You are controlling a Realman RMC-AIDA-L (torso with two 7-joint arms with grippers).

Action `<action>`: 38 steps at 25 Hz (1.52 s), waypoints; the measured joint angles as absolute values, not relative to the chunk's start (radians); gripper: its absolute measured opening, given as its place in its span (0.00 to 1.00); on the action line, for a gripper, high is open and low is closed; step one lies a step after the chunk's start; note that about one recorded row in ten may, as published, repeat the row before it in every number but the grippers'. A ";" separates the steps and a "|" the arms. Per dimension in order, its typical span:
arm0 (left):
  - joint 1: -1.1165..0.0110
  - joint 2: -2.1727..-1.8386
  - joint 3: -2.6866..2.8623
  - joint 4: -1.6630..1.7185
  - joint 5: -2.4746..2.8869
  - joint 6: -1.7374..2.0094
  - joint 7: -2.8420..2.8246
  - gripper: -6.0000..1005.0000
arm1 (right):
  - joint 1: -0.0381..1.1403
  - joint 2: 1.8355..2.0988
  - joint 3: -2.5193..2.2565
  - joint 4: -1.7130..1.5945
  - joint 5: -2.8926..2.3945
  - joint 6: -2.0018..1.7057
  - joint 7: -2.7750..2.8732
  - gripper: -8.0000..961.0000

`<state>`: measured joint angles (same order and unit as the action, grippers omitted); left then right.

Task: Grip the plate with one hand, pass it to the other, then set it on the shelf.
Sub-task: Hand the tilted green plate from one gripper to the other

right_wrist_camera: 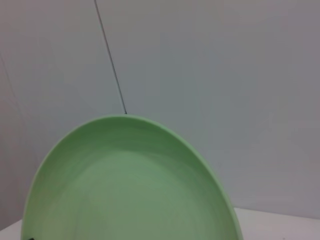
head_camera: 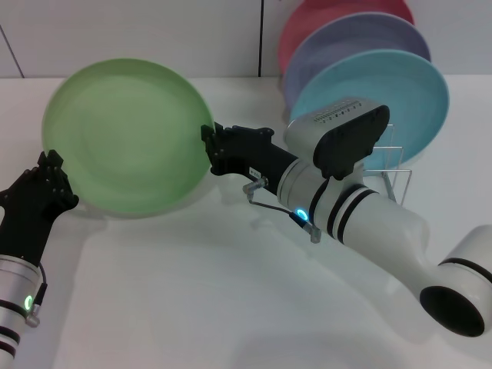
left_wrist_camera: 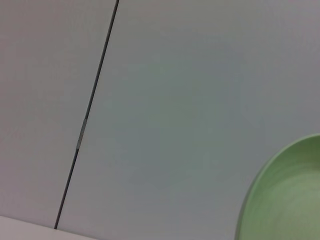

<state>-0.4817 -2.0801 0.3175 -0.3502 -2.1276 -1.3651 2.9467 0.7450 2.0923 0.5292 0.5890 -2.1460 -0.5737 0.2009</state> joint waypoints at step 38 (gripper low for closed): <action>-0.473 -2.080 0.314 -0.354 -2.114 -1.373 2.947 0.14 | 0.742 2.092 0.544 0.585 -2.132 -0.564 0.194 0.06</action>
